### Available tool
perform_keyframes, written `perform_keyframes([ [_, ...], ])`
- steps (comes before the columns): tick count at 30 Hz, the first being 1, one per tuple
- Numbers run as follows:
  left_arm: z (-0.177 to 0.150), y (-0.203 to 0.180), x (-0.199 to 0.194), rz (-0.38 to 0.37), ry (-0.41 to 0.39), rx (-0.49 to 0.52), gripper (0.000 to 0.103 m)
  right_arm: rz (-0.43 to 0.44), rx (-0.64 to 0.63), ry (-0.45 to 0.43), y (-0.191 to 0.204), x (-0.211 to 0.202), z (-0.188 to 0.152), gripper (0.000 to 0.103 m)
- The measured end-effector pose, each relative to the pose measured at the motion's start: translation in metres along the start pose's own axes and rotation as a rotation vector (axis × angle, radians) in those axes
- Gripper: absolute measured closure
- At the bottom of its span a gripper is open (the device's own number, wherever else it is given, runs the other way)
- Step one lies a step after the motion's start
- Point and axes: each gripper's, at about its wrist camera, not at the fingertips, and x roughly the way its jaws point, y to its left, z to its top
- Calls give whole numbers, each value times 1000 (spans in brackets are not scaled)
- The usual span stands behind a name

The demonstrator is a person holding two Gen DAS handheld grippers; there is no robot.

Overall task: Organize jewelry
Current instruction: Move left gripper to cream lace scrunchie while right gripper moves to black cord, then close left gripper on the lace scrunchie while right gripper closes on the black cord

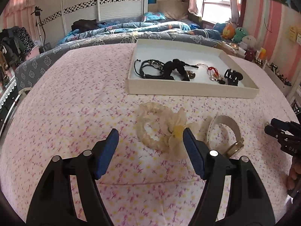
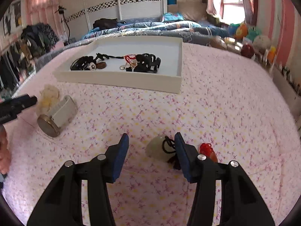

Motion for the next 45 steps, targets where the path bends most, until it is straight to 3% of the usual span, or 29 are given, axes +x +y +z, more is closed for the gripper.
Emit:
perform_keyframes([
  [2,1,-1,8,-2,17,-2,33,-5,-16,23,-1,3,0,53],
  [6,1,1,16,-12,23,-12,32,-36,-32,39,-2,5,-1,69],
  [20,6,2,5,-44,-6,-7,32,109,117,28,-25,9,4,68],
  [27,11,1,-1,-52,-23,-7,32,70,133,23,-28,14,7,74],
  [41,12,3,8,-44,-8,-8,32,257,418,18,-66,24,3,78],
  [43,12,1,12,-36,3,0,32,202,389,27,-63,26,5,93],
  [45,11,-1,19,-32,24,6,32,182,368,22,-60,28,6,94],
])
